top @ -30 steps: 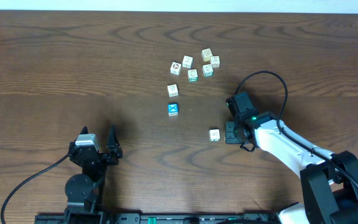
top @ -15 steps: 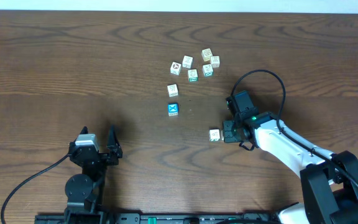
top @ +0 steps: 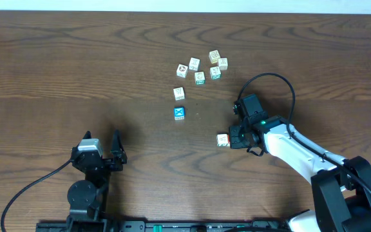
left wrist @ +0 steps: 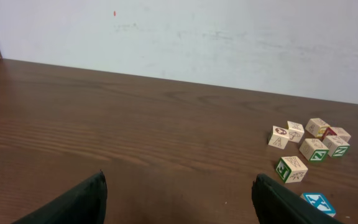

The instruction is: Lift 4 blocks

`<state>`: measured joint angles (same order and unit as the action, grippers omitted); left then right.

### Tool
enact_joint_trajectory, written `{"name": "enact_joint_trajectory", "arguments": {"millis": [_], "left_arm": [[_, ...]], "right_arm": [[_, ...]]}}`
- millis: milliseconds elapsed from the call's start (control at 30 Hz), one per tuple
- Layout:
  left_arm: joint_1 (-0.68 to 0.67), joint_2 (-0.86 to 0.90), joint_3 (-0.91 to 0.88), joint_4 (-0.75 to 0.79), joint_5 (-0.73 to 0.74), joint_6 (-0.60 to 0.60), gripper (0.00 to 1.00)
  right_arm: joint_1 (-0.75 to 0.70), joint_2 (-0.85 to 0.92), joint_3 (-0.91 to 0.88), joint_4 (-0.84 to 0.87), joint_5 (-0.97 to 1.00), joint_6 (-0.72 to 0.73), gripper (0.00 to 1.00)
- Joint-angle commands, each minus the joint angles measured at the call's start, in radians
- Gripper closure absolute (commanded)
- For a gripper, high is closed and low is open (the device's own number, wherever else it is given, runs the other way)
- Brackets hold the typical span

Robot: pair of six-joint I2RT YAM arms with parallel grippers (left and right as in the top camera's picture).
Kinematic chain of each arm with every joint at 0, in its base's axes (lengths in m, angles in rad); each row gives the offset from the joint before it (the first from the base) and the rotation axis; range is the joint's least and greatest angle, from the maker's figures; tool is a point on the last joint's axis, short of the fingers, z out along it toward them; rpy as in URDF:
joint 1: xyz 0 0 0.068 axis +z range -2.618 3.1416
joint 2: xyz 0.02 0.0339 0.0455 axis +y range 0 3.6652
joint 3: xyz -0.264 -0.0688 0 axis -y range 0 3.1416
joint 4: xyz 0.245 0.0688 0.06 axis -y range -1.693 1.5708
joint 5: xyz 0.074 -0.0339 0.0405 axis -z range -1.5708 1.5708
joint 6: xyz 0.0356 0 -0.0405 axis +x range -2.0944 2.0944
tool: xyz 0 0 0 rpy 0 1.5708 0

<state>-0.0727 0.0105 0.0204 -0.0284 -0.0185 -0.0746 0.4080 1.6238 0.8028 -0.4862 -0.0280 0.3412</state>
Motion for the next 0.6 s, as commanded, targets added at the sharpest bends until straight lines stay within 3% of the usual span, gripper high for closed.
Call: {"name": "enact_joint_trajectory", "arguments": {"millis": [0,567], "left_arm": [[0.006,-0.006,-0.016,-0.042,-0.031,-0.001,0.25],[0.006,-0.006,-0.016,-0.042,-0.031,-0.001,0.25]], "right_arm": [[0.000,0.003,0.005,-0.004,-0.008,0.056,0.99],[0.000,0.003,0.005,-0.019,0.028,0.106,0.99]]}}
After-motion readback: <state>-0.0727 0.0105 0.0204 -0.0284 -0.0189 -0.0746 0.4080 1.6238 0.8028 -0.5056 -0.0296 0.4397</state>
